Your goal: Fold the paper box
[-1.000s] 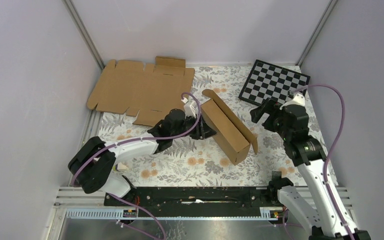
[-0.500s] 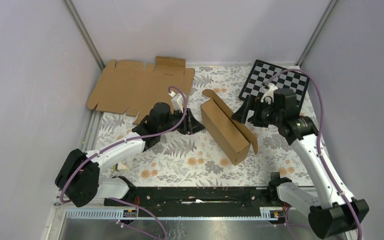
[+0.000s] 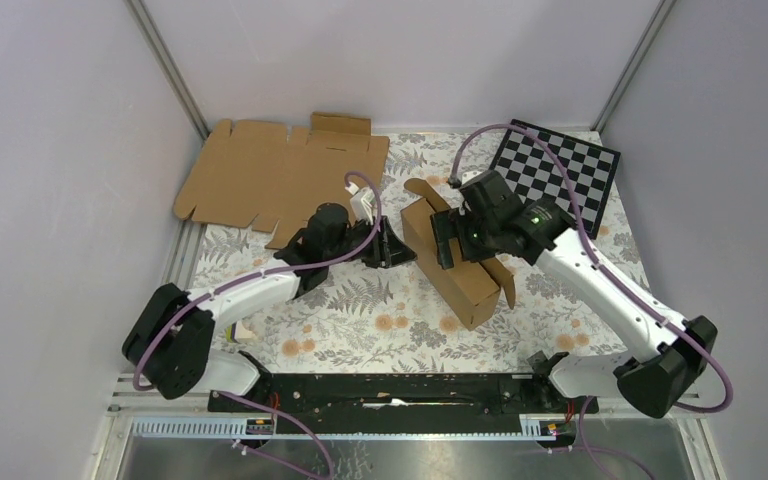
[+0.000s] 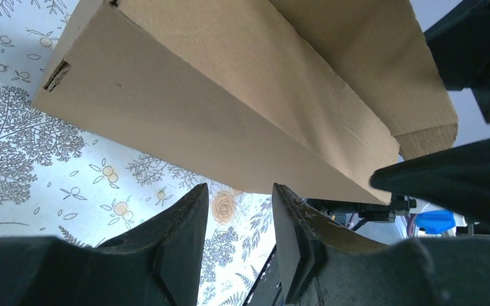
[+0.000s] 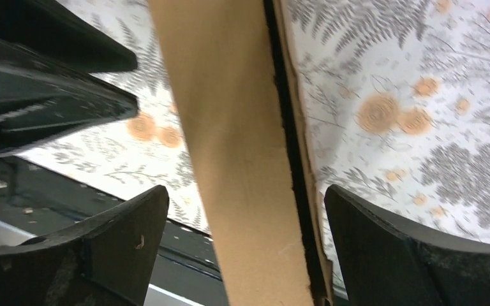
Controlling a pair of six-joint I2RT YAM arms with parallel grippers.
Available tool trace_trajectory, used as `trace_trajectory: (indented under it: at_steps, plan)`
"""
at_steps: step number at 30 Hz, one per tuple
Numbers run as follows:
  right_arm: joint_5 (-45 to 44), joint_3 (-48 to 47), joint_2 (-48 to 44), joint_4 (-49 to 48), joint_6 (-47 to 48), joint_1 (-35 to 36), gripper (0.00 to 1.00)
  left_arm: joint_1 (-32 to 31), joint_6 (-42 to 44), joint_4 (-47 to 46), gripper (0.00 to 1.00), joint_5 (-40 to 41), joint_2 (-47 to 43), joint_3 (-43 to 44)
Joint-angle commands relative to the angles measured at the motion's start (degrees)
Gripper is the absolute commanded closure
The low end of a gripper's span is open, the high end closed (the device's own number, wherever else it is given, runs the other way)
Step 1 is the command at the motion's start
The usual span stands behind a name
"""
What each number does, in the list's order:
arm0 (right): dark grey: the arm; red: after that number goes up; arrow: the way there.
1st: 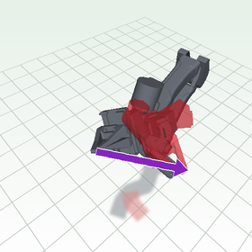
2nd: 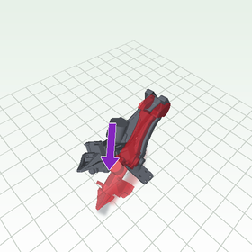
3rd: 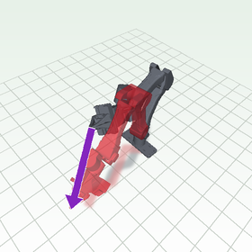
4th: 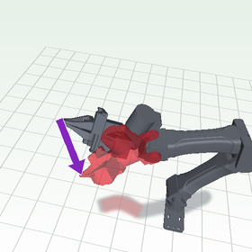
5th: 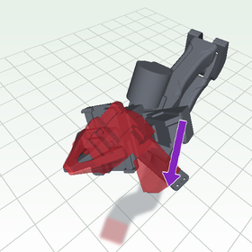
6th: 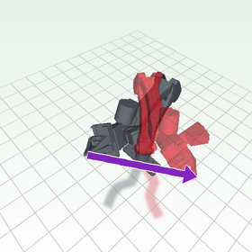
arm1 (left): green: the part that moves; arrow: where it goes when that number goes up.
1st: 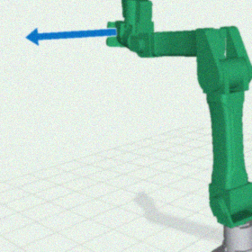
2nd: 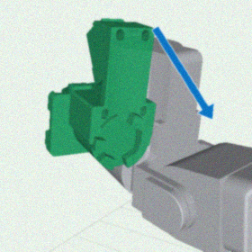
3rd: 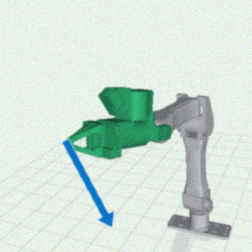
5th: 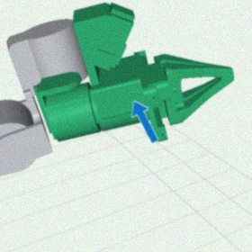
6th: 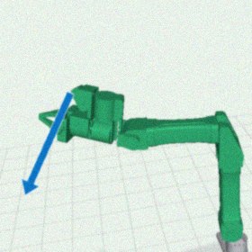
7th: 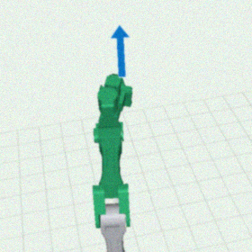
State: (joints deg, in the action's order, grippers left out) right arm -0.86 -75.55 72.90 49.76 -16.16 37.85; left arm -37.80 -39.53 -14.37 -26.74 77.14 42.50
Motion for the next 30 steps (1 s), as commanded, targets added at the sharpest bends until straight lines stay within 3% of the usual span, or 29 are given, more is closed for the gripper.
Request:
trace_trajectory:
  at_steps: [1,12,16,20,22,27,30]
  plan:
    - [-10.2,-2.3,1.4,6.5,2.0,2.6,0.00,-0.1,-3.8,-7.9,0.57,0.9,3.0,3.4]
    - [-9.7,0.1,3.6,7.8,1.9,5.9,0.00,0.0,-1.6,-5.2,0.54,2.5,5.2,6.6]
    - [-11.7,1.8,3.5,8.1,1.7,5.9,0.01,0.4,4.6,3.3,0.53,8.8,1.4,9.8]
    - [-11.4,2.4,1.5,8.0,1.9,5.9,0.16,0.7,11.2,6.7,0.39,21.6,-5.6,10.5]
    - [-10.5,2.1,-0.5,7.8,2.1,5.9,0.21,1.2,13.8,6.5,0.31,23.6,-5.6,11.4]
    - [-7.7,3.1,-5.7,7.9,2.5,5.9,0.28,4.7,18.4,-2.6,0.19,16.1,-2.2,12.3]
    - [-4.8,4.4,-6.9,8.2,2.2,5.9,0.29,9.9,17.8,-8.3,0.18,4.2,2.0,14.4]
